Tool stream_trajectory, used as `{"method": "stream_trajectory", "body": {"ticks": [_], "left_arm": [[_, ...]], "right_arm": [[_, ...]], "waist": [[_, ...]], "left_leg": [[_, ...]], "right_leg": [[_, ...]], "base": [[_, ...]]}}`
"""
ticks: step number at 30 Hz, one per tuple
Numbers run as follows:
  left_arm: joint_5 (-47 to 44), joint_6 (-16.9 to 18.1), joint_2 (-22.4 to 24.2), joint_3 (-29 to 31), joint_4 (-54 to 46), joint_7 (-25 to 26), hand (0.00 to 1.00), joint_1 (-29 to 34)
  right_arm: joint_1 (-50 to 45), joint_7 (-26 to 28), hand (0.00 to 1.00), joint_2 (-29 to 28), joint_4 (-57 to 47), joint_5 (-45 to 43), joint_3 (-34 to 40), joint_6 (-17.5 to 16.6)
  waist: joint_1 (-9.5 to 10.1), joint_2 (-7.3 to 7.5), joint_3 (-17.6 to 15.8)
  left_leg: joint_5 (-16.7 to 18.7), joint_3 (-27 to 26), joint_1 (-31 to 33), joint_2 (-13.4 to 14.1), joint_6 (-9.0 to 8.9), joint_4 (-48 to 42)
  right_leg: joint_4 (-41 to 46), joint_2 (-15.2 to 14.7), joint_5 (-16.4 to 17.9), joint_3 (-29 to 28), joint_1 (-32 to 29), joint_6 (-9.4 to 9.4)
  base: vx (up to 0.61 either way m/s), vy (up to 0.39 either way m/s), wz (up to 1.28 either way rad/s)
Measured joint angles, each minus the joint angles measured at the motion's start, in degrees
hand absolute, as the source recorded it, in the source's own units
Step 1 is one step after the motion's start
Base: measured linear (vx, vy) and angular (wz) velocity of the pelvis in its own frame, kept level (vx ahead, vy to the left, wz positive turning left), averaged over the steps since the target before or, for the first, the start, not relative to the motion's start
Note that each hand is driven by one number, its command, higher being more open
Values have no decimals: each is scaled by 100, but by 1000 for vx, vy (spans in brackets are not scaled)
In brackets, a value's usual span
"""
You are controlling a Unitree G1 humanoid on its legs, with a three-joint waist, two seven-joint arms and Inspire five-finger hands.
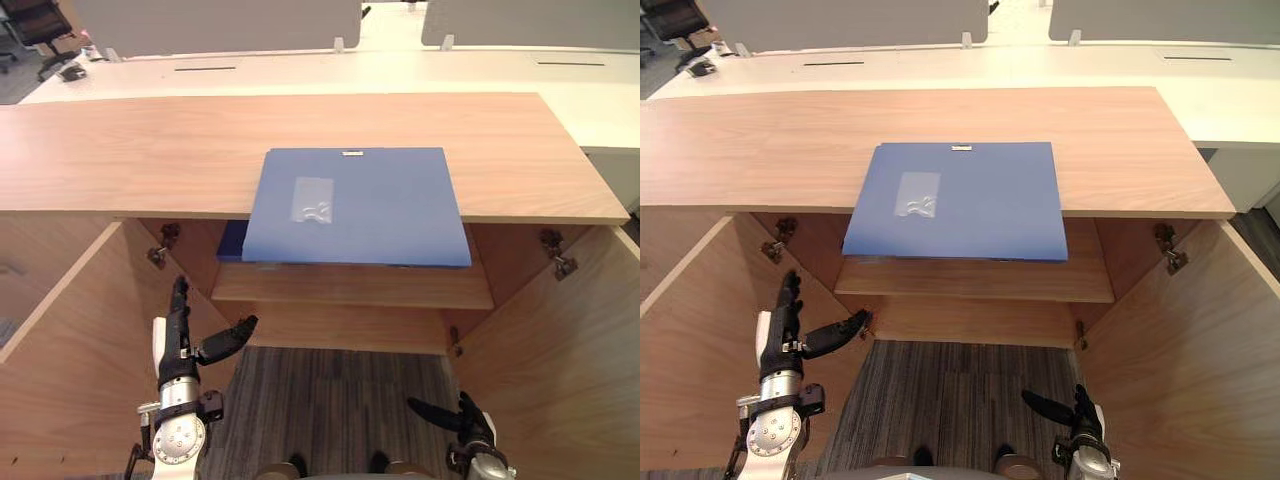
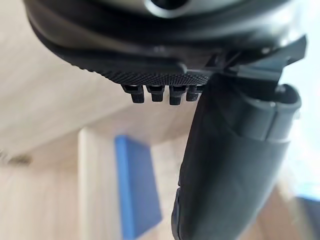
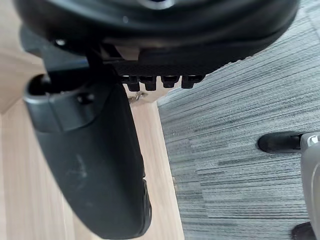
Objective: Walk over to the cabinet, pick up the folder, carry it to the office cabinet, place the folder inside the office cabinet, then close the office cabinet door
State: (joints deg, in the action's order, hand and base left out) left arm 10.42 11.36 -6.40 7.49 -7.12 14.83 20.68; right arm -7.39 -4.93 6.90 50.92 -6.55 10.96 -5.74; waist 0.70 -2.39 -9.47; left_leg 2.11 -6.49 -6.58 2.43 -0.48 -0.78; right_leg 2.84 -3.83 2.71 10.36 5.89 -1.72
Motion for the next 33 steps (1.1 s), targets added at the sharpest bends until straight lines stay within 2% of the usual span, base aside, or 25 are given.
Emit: {"method": "stream_trajectory", "body": {"ticks": [6,10,16,19,23,24,28,30,33], "left_arm": [[1008,276,-531,-210,-907,137,100,47],[1557,449,-1150,-767,-1034,139,100,-162],[2514,465,-1931,-1240,-1031,145,100,-760],[2972,453,-2123,-1314,-1017,160,100,-952],[3916,197,-2186,-1436,-767,483,100,-1304],[4039,118,-2185,-1441,-716,519,0,-1342],[4412,-314,-2159,-1444,-255,561,0,-1562],[4524,-366,-2150,-1418,-209,731,0,-1719],[4596,-504,-2156,-1330,-171,715,0,-2058]], "right_arm": [[-65,-2,100,49,6,135,-369,-12],[-63,6,100,153,7,202,-640,-24],[-54,9,100,215,44,241,-726,-64],[-50,17,100,250,47,243,-817,-85],[-66,20,100,257,50,240,-887,-95],[-69,21,100,257,50,239,-906,-97],[-152,65,100,256,49,222,-906,-107],[-200,85,100,255,48,218,-904,-107],[-173,148,100,255,26,191,-898,-107]], "waist": [[-32,-62,138],[-100,-66,258],[-234,-64,264],[-300,-60,266],[-348,-55,269],[-358,-55,269],[-407,-41,276],[-400,-19,289],[-414,-5,299]], "left_leg": [[-199,112,-10,-60,18,253],[-226,122,-12,-86,35,302],[-241,20,-144,-119,51,410],[-241,-95,-203,-121,51,470],[-246,-221,-204,-132,60,521],[-249,-228,-204,-133,64,528],[-262,-264,-217,-141,80,574],[-261,-280,-218,-141,79,575],[-256,-373,-221,-141,74,577]], "right_leg": [[-23,-37,-31,95,-69,-47],[-115,-42,-83,105,-42,-76],[-191,-29,-127,-6,39,-88],[-223,-28,-159,-100,37,-87],[-376,-19,-277,-226,22,-95],[-389,-19,-287,-233,21,-97],[-401,-19,-297,-269,-3,-102],[-407,-17,-297,-284,-8,-103],[-453,-8,-342,-368,-24,-106]], "base": [[-71,-8,11],[0,0,0],[11,6,-9],[1,12,-21],[-16,7,-16],[-20,-6,-8],[-12,-10,-4],[-4,-13,-5],[-16,-12,-13]]}}
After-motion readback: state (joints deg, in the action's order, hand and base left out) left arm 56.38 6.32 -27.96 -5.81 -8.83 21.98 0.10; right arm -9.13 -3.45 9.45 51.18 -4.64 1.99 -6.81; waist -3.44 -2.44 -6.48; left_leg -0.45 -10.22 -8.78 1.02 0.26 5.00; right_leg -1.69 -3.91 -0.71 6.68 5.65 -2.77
